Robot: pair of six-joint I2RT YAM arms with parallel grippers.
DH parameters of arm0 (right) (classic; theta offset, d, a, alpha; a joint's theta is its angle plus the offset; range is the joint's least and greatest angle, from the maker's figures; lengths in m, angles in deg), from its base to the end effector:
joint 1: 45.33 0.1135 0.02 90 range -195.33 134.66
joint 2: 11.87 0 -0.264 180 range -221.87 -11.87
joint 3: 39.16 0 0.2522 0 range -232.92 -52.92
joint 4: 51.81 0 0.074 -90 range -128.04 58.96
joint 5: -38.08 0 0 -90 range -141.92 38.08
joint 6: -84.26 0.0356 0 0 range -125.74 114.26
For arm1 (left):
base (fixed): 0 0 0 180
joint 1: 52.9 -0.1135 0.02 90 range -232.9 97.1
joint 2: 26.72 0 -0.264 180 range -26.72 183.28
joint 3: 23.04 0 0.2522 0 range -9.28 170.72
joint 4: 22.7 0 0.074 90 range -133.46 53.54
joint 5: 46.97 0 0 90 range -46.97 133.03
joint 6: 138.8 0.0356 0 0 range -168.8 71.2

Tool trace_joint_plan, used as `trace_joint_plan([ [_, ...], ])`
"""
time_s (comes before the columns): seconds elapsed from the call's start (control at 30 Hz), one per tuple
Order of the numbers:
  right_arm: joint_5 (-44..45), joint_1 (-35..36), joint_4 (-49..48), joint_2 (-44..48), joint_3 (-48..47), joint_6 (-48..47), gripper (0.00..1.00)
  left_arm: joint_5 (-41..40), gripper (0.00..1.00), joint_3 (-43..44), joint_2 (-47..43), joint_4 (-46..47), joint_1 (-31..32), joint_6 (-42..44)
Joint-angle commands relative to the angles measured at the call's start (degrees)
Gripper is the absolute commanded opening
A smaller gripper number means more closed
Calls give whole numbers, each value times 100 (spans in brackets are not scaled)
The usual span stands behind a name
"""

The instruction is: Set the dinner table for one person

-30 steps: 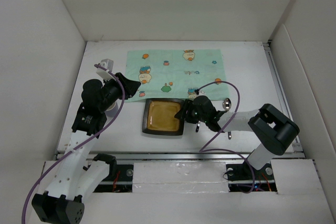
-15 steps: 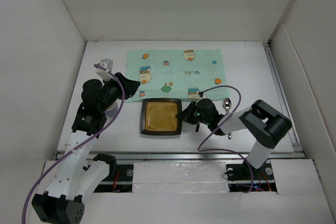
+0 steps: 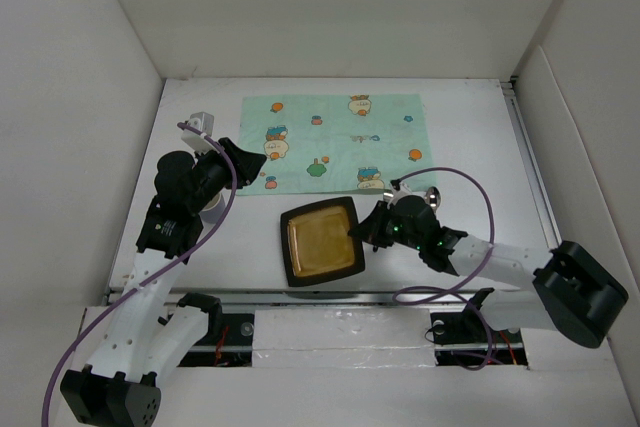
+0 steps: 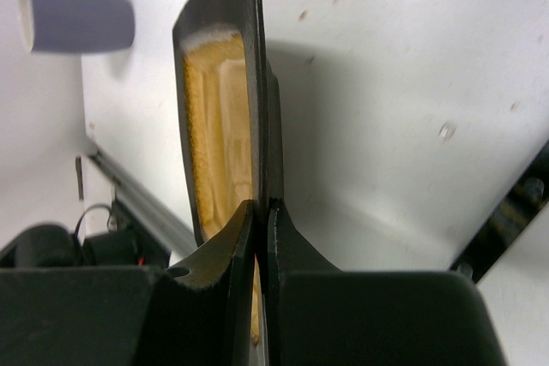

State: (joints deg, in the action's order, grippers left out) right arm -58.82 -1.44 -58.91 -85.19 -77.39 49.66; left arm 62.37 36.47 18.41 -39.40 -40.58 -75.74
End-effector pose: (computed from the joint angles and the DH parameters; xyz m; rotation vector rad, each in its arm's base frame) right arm 0.1751 0.1744 0.1701 0.1463 2.2751 1.1323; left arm 0.1788 -0.0511 0.3589 0.0577 1.6676 -0.7955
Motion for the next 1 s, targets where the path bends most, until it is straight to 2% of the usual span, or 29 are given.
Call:
trace_joint_plan([
  [0.0, -339, 14, 117, 826, -172, -12, 0, 0, 28, 232, -109, 153, 16, 75],
  [0.1, -523, -197, 65, 1337, -514, 41, 0, -35, 29, 232, -118, 153, 16, 75],
  [0.23, -918, -854, -127, 1224, -1226, -55, 0, -43, 29, 241, -135, 153, 16, 75],
  [0.33, -1112, -1225, -269, 707, -1849, -169, 0, -61, 29, 232, -179, 136, 16, 66],
  [0.53, -1779, -2139, -1102, -1086, -3159, -74, 0, -140, 29, 232, -267, 109, 16, 84],
  [0.63, -1868, -2377, -1131, -2009, -3973, -125, 0, -158, 29, 249, -293, 65, 16, 92],
  [0.77, -2629, -2666, -938, -3343, -5257, -108, 0, -175, 29, 249, -303, 57, 16, 101],
  [0.97, -2580, -2773, -665, -3961, -5692, -196, 0, -184, 29, 258, -320, 39, 16, 110],
])
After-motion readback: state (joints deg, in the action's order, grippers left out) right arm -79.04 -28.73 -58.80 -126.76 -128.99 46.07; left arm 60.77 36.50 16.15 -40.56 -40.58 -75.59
